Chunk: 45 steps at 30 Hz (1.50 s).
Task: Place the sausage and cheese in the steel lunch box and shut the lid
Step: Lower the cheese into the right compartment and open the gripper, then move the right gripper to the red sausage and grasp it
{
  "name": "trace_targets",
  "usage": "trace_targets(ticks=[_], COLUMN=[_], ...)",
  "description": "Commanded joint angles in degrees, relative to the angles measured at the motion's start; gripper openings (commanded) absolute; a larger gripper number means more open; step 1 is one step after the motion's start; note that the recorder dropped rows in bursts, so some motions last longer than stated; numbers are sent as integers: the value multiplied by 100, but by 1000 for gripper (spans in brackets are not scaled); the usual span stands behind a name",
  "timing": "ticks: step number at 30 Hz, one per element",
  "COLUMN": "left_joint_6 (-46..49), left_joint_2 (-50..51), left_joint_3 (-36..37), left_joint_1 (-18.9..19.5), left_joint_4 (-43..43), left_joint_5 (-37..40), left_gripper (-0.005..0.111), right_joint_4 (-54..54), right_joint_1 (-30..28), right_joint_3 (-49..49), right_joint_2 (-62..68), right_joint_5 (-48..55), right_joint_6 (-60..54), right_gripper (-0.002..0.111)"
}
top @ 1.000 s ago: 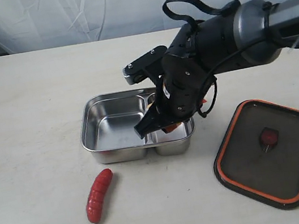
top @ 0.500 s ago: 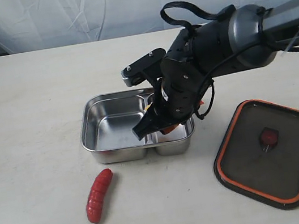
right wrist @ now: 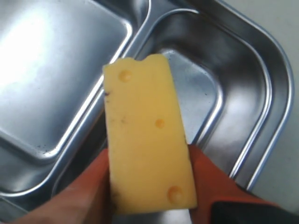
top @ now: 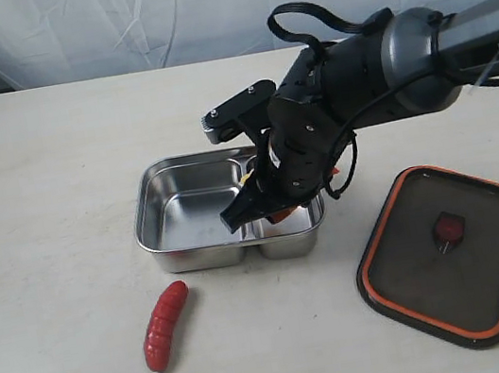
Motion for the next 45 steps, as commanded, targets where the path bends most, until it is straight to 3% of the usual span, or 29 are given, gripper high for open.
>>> trace_targets(ticks=[1,26,28,30,31,32,33,34,39,42,45], left_joint_6=[14,14,14,14,14,14,14,14,14,14,14], left_joint_2=[-24,-24,-24,-24,-24,-24,-24,-24,-24,-24,-24], left_joint_3=[20,20,20,20,20,20,20,20,20,20,20], left_joint_1=[-30,-30,-30,-30,-30,-30,-30,-30,-30,-30,-30], left_joint_4=[7,7,7,7,7,7,7,7,7,7,7], left_joint_5=[-40,-40,-40,-40,-40,-40,-40,-40,-40,-40,-40], left_gripper=[0,0,0,0,0,0,0,0,0,0,0], right_joint_4=[-43,-43,-43,-31,0,40,127,173,668,1545,1628], right_joint_1=[-39,-39,-39,-39,-39,-39,-39,-39,173,797,1297], right_joint_3=[-57,-57,-57,-57,-57,-57,-57,-57,-57,-57,-96], right_joint_2=[-15,-15,-15,-15,-15,-15,-15,-37,-866,-1193,-1024], right_joint_5=[-175,-267,-234,-213,-183,-139,-24,35,446,234,285], right_joint_6=[-41,17,344,344,344,344,344,355,460,460,505], right_gripper=[0,0,4,19,35,41,55,60,58,55,55])
